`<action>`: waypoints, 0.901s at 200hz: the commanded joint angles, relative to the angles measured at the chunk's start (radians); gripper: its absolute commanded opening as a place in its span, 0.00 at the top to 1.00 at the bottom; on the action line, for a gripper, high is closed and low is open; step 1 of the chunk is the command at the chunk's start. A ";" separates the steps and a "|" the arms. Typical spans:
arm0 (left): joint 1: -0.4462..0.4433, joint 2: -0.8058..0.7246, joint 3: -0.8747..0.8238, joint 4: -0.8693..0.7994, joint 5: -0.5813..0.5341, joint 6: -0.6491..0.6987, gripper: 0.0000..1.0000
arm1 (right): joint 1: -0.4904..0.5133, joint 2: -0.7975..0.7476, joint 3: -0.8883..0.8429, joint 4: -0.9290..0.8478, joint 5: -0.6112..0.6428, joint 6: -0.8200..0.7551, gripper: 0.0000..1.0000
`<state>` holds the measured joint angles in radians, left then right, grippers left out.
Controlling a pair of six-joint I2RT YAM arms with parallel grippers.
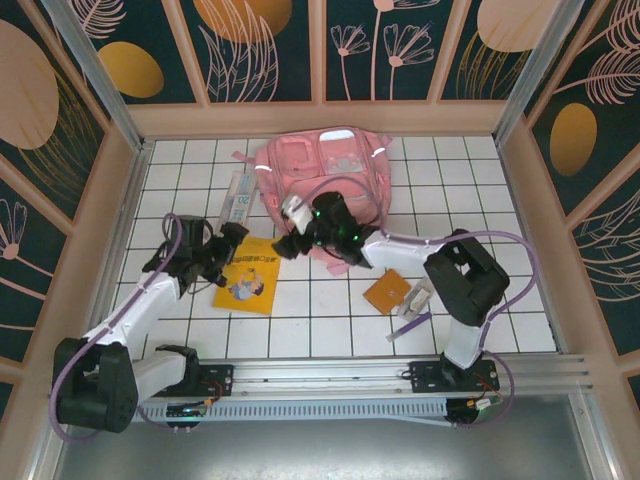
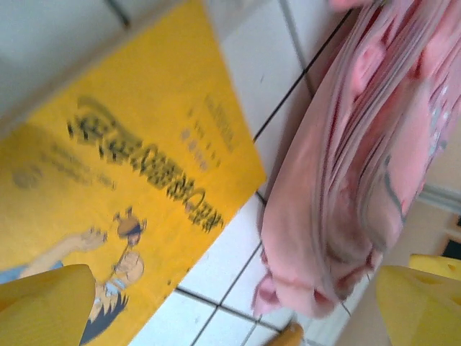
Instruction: Pack books, pencil case, and school supplies into a backpack
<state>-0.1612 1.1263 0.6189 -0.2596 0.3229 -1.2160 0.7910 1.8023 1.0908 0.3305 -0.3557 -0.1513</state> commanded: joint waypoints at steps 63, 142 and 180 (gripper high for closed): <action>-0.001 0.214 -0.109 -0.027 -0.046 0.359 0.20 | -0.028 0.206 0.349 -0.729 -0.389 -0.150 0.49; -0.036 0.119 -0.201 -0.052 0.168 0.301 0.35 | -0.025 0.424 0.537 -0.788 -0.220 0.005 0.49; -0.105 0.153 -0.184 -0.061 0.240 0.329 0.35 | -0.005 0.494 0.607 -0.801 -0.154 0.011 0.53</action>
<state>-0.1875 1.2301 0.4599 -0.2417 0.3008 -0.8810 0.7738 2.2314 1.6421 -0.4465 -0.6014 -0.1608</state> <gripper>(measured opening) 0.633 0.491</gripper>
